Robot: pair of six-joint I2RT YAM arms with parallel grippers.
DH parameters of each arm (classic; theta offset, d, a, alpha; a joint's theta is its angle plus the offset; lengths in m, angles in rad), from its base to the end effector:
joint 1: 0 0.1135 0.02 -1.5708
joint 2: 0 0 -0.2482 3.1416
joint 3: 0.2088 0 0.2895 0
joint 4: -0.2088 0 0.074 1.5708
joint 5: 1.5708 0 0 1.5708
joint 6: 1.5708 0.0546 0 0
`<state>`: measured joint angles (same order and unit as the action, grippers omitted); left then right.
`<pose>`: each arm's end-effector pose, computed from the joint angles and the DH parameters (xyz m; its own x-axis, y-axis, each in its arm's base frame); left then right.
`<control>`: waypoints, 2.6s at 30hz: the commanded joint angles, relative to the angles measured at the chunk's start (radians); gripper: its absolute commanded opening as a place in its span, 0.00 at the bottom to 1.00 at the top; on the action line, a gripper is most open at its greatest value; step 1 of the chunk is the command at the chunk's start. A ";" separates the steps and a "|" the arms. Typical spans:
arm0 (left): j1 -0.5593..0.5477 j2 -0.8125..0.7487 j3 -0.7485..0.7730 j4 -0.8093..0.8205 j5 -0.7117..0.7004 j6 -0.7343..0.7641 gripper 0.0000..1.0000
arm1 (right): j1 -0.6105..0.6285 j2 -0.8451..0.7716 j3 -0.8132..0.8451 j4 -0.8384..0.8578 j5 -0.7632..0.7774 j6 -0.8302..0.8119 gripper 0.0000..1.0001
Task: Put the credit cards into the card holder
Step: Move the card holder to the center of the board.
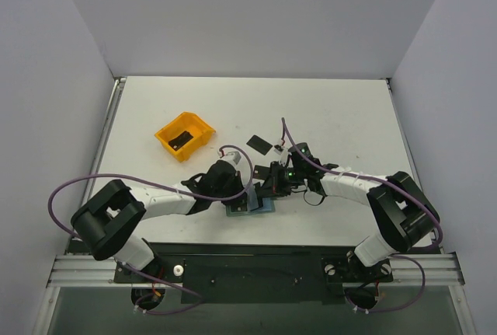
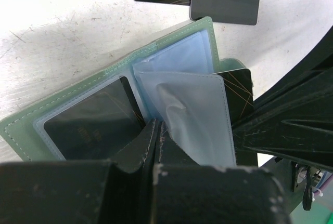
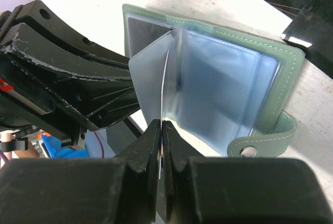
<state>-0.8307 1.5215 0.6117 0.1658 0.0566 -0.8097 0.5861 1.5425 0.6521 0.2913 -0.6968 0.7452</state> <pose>0.2159 -0.2410 0.0876 -0.8691 -0.1203 -0.4797 0.1972 0.8053 -0.5592 0.2584 0.2136 0.1139 -0.9323 0.0052 -0.3615 -0.3177 0.4656 0.8260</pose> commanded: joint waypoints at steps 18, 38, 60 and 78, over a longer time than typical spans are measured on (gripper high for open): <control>0.016 -0.124 0.100 -0.330 -0.136 0.098 0.15 | 0.004 -0.022 0.018 0.054 -0.036 0.011 0.00; 0.058 -0.469 0.053 -0.511 -0.285 0.096 0.10 | 0.106 0.157 0.136 0.075 -0.004 0.046 0.00; 0.058 -0.331 -0.036 -0.338 -0.202 0.070 0.00 | 0.012 0.060 0.116 -0.070 0.028 -0.067 0.00; 0.058 -0.254 -0.066 -0.293 -0.204 0.056 0.00 | 0.009 0.154 0.089 0.051 -0.035 -0.037 0.00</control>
<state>-0.7769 1.2579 0.5522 -0.1719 -0.1490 -0.7475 0.5907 1.6730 0.7593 0.2897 -0.6975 0.7059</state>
